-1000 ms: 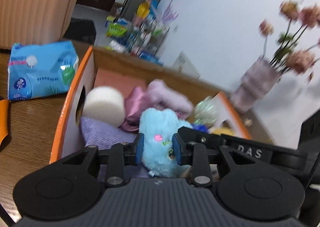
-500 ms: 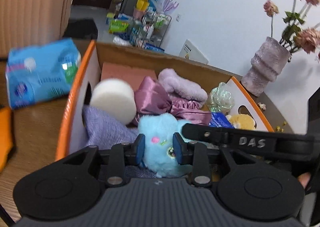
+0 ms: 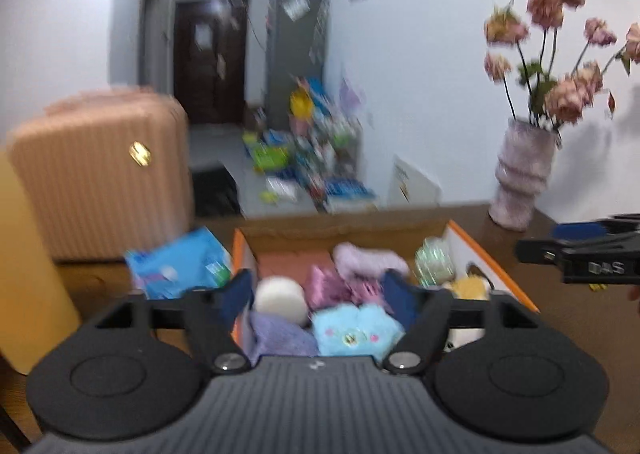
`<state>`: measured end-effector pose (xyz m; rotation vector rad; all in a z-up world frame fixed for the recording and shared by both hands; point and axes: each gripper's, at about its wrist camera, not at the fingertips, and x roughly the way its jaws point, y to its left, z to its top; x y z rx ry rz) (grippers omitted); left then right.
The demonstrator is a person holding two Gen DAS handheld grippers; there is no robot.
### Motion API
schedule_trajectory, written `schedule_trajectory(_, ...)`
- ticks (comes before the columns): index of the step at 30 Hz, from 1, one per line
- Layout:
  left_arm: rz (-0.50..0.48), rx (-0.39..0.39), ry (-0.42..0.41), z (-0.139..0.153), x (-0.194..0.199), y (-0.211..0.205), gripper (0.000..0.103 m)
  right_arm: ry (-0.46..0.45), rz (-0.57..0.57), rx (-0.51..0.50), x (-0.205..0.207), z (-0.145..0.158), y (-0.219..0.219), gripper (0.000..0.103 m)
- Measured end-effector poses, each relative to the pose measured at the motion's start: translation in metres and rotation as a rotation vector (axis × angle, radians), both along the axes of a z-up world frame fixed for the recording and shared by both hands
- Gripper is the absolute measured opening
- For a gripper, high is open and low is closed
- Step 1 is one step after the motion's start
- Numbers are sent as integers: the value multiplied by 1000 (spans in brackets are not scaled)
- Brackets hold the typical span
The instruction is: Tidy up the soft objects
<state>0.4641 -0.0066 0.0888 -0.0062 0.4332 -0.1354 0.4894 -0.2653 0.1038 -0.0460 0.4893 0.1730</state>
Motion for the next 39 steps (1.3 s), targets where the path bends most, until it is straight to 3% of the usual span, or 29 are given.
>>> schedule_trajectory(2,58,2,-71,0,-19,-1,94,-98,-25,3,-22,-2,-8,89)
schedule_trajectory(5,95,1,-130,-5,-41,-1,98,-201,-57,-3,-50,-12,-13,90)
schedule_trajectory(19,114,-57,-167,-16,-129,3,99,-277,-80,66,-140,-22,-6,90)
schedule_trajectory(27,49,-33,-214,-22,-243,5,99,-320,-62,56,-261,-35,7,91)
schedule_trajectory(31,50,-18,-279,-28,-310,7,102,-321,-38,55,-325,-48,13,92)
schedule_trajectory(39,74,-26,-304,-56,-417,11,103,-338,-6,9,-424,-77,38,92)
